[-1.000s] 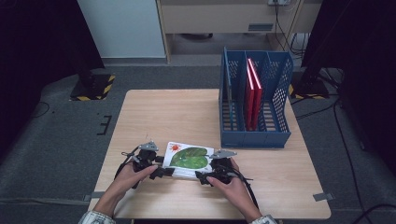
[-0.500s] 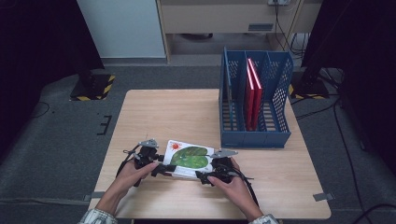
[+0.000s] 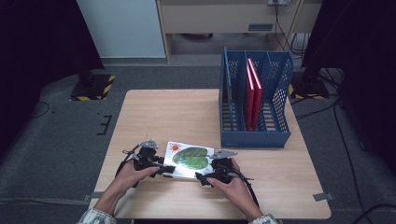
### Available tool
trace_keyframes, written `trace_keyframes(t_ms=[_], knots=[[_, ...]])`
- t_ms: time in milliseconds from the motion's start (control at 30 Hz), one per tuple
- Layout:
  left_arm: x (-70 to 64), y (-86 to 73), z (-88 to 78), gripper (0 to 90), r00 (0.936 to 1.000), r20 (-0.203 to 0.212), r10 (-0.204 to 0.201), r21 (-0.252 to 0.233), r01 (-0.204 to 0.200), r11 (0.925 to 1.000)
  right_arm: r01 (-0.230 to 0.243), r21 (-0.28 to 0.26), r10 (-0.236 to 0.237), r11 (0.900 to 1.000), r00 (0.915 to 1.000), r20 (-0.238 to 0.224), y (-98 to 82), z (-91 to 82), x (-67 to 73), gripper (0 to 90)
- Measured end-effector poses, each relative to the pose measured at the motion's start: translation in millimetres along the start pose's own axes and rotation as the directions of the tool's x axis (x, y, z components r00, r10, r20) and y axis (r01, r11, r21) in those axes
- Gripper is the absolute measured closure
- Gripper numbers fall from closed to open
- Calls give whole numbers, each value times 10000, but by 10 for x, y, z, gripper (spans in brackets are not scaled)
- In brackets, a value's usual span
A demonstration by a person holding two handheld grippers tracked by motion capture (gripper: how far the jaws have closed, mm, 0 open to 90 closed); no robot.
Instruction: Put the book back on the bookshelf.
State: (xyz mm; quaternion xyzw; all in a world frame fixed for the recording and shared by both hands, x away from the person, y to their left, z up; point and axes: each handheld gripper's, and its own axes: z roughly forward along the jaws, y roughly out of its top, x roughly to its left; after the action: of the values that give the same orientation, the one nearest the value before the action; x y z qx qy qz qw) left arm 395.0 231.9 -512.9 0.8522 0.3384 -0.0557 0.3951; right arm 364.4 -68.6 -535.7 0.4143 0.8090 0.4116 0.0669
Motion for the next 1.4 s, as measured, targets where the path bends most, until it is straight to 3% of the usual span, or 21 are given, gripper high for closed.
trace_keyframes(t_ms=[67, 200, 367, 567, 1100, 1400], knots=[[-20, -8, -11, 411, 9999, -47, 151, -26, -152, 9999, 128, -12, -128, 9999, 9998, 134, -3, 3, 9, 4], [-47, -17, -45, 480, 9992, -77, 398, -201, -400, 9990, 258, 14, -258, 9997, 9997, -33, -2, -4, 18, 21], [-84, -29, -61, 491, 9980, -262, 578, -254, -585, 9980, 459, 3, -459, 9989, 9989, 55, 8, -10, 49, 30], [-128, -35, -83, 523, 9937, -689, 884, -474, -917, 9947, 845, -212, -835, 9962, 9955, 444, 54, -62, 57, 100], [-161, -51, -110, 615, 9849, -1393, 1031, -903, -1163, 9891, 1527, -824, -1418, 9848, 9820, 1246, 120, -163, 65, 265], [-194, -40, -106, 655, 9667, -2133, 1417, -937, -1646, 9819, 1857, -1150, -1655, 9759, 9723, 1652, 155, -226, 68, 380]])
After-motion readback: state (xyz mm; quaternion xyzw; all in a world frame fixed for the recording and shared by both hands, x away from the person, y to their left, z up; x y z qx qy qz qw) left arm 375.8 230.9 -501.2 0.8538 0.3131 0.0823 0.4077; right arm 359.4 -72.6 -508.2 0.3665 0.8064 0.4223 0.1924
